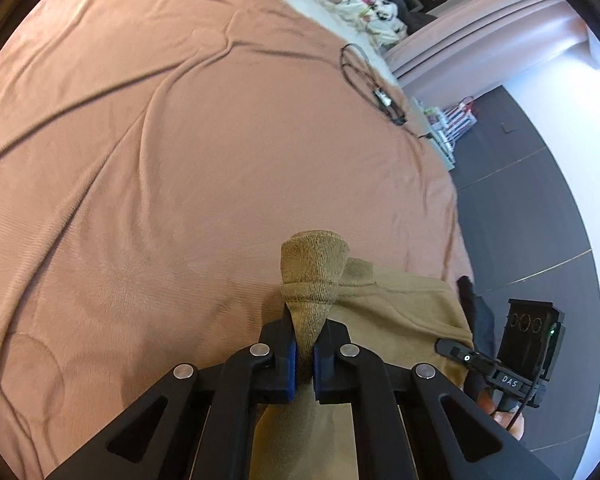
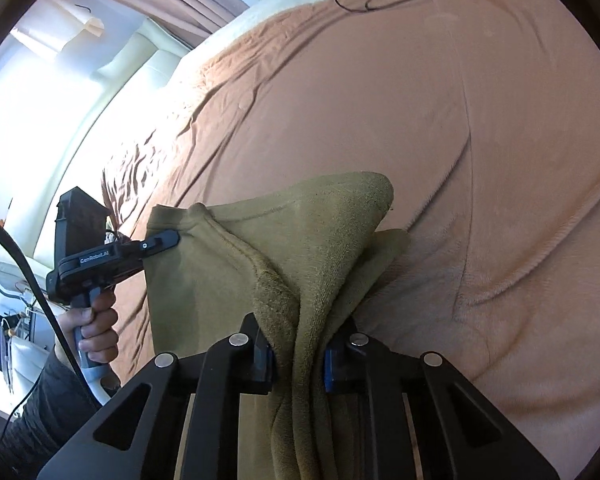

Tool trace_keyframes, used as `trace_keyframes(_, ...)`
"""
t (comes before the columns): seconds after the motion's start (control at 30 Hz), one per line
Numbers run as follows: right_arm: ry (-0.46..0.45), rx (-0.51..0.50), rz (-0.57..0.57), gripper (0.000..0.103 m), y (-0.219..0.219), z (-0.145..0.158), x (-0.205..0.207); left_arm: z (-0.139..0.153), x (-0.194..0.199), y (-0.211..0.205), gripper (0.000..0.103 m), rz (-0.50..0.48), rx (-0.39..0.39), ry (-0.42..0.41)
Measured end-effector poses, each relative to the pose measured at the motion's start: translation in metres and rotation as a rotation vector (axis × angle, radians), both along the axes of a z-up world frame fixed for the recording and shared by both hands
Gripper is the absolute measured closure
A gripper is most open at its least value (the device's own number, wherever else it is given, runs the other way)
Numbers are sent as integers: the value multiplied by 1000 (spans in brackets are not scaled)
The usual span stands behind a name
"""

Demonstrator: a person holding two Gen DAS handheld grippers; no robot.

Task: Fold small clothes
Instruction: 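Lift the olive shirt with both grippers and carry it toward the black garment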

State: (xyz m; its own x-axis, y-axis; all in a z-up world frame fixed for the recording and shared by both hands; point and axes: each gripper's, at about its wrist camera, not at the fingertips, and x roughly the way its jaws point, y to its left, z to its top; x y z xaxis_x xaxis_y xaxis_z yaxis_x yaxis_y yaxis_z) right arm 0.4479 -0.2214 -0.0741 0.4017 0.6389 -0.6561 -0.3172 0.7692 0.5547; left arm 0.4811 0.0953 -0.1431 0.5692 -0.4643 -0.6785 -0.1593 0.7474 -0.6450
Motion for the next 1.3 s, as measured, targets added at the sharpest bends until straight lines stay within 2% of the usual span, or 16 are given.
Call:
trace_keyframes(0.37, -117, -36, -38, 90, 9, 44, -67, 57, -33, -10, 98, -24, 4, -111)
trace_keyframes(1.07, -330, -62, -99, 91, -21, 119, -237, 163, -137, -43, 99, -46, 24, -328)
trace_keyframes(1.3, -398, -72, -129, 91, -32, 137, -287, 188, -165, -58, 99, -63, 24, -384)
